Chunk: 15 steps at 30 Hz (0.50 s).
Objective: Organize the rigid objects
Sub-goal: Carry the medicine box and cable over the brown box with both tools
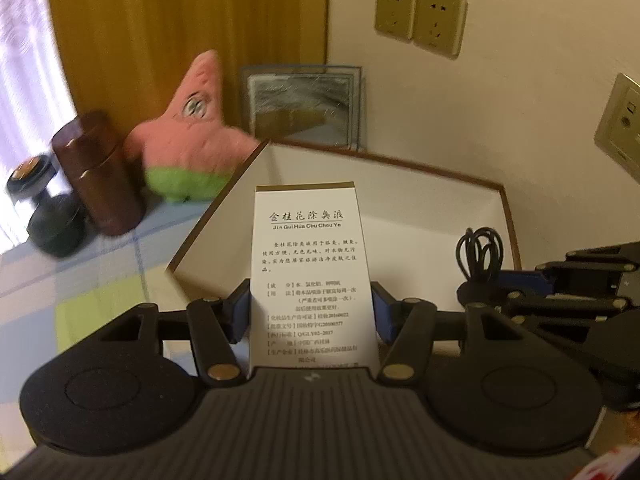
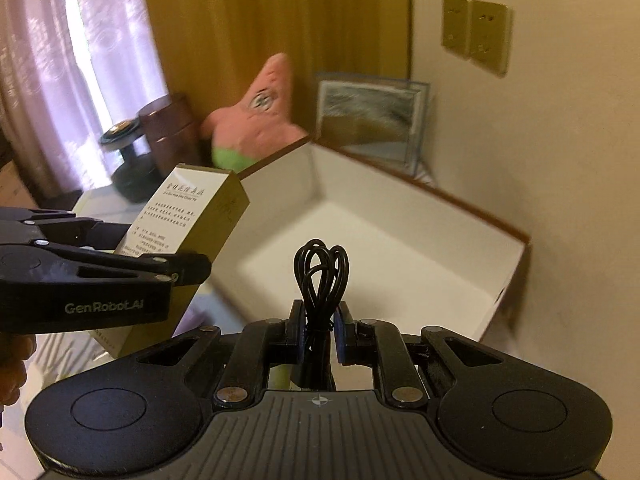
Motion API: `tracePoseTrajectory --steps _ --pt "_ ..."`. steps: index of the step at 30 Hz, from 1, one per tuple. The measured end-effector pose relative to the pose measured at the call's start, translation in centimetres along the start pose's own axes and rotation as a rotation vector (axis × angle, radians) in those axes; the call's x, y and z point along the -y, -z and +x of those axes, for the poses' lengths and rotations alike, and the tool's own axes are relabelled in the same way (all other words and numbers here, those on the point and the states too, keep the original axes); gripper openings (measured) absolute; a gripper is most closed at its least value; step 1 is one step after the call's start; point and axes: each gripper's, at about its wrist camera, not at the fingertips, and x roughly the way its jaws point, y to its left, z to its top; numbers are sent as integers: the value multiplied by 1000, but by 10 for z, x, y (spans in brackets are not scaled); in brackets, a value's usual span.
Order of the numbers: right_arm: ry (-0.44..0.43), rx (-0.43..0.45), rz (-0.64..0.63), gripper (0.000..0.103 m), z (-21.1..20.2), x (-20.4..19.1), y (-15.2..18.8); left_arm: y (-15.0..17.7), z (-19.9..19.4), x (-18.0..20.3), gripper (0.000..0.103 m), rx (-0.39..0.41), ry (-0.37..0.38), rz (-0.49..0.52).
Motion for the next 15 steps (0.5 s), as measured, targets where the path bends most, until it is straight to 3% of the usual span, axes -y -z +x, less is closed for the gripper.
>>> tracePoseTrajectory --steps 6,15 --pt "43 -3 38 11 30 28 -14 -31 39 15 56 1 6 7" --pt "68 -48 87 11 59 54 -7 -44 79 29 56 -38 16 25"
